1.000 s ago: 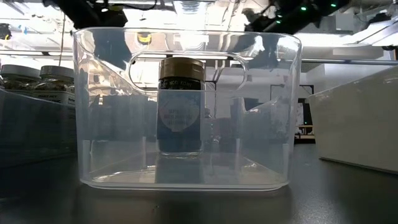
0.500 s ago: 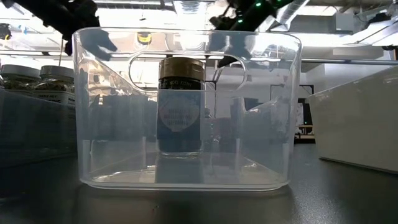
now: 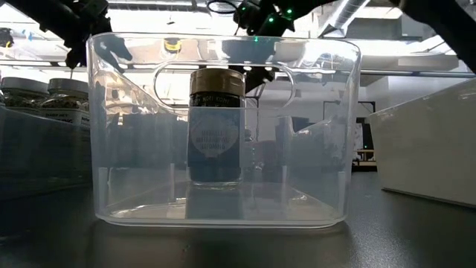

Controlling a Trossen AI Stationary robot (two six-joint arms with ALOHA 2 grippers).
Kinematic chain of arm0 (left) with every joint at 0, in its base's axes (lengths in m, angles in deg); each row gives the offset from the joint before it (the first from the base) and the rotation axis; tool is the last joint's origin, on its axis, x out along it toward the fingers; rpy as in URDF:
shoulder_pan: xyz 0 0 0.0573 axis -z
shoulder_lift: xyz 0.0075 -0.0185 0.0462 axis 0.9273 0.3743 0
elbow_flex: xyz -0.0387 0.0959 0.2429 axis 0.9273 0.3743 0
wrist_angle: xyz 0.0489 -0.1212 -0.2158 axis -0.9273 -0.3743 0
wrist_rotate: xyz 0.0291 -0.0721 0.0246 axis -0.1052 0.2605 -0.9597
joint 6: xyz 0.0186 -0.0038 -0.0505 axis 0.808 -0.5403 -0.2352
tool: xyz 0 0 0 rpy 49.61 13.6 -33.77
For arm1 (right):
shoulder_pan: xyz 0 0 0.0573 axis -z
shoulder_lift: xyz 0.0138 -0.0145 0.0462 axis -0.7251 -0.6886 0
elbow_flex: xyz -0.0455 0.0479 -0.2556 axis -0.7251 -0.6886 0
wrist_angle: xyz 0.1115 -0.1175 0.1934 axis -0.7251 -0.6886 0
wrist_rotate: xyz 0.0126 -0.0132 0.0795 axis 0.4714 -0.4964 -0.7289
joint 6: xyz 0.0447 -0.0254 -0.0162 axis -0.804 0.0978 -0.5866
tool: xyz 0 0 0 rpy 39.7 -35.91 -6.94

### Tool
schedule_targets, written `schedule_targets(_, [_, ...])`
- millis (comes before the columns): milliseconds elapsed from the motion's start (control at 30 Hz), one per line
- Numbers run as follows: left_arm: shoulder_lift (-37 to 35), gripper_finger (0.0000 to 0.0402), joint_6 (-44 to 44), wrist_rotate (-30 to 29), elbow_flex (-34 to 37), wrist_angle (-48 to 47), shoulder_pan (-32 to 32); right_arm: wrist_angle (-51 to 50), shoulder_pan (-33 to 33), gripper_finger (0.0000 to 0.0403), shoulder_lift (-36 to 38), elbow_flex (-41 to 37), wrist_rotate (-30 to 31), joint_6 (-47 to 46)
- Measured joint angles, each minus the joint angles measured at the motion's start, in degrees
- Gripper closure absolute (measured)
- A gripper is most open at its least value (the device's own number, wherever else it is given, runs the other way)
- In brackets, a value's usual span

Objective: Sort spices by type
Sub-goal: Put the top red seasoning can into the white bin

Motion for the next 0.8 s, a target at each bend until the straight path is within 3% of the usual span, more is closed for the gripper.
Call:
schedule_targets(433, [0.0,0.015,-3.2,-0.1,0.0,-4.5,0.0,-9.9,3.9,0.007,-1.5,3.2,-0.1,1.2])
schedule_targets(700, [0.0,0.015,-3.2,-3.6,0.0,-4.4,0.0,-10.4,8.7,0.0011,-1.7,3.2,-0.1,-2.4])
schedule_targets(800, [0.0,0.015,-3.2,-3.7,0.0,-4.2,0.0,-9.0,11.1,0.0011,-1.8,3.2,0.0,-6.5])
